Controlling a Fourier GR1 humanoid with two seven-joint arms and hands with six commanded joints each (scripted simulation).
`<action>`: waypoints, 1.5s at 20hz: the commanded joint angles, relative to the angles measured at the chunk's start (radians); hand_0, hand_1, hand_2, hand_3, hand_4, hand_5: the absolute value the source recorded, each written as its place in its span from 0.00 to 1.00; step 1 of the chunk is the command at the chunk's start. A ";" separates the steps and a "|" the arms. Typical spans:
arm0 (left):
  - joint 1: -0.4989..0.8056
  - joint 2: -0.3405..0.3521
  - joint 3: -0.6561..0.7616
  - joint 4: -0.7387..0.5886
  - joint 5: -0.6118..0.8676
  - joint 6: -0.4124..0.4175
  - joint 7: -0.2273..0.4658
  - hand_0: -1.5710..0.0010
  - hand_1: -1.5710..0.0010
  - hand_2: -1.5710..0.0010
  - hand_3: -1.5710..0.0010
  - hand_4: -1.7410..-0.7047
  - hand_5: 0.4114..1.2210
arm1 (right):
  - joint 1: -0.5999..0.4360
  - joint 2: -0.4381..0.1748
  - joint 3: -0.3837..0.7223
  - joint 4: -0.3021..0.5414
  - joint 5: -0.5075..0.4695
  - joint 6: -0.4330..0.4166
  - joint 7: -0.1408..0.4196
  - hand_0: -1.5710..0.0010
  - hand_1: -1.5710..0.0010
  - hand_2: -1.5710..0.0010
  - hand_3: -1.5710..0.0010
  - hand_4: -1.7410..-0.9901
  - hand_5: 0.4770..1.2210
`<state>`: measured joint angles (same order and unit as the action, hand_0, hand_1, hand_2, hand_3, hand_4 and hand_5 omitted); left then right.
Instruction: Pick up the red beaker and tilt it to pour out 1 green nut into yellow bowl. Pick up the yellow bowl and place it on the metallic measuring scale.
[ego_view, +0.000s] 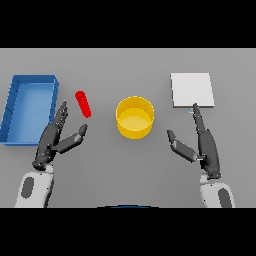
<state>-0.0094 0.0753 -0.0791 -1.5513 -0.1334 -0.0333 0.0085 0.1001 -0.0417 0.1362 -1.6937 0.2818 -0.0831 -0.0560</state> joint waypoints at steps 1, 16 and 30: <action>-0.033 0.001 0.005 0.035 -0.009 0.006 -0.009 1.00 1.00 1.00 1.00 0.50 0.26 | -0.015 -0.001 0.002 0.008 -0.001 0.006 0.007 1.00 1.00 1.00 1.00 0.66 0.20; -0.348 -0.004 0.077 0.438 -0.043 0.044 -0.087 1.00 1.00 1.00 1.00 0.43 0.35 | -0.002 -0.016 -0.023 0.002 -0.036 0.018 -0.029 1.00 1.00 1.00 1.00 0.62 0.22; -0.515 -0.042 0.162 0.670 0.002 0.069 -0.189 0.92 0.91 0.88 0.92 0.32 0.42 | 0.002 -0.021 -0.030 0.000 -0.040 0.018 -0.026 1.00 1.00 1.00 1.00 0.64 0.22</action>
<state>-0.5252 0.0339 0.0826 -0.8815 -0.1312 0.0354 -0.1784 0.1017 -0.0633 0.1059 -1.6941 0.2415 -0.0651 -0.0813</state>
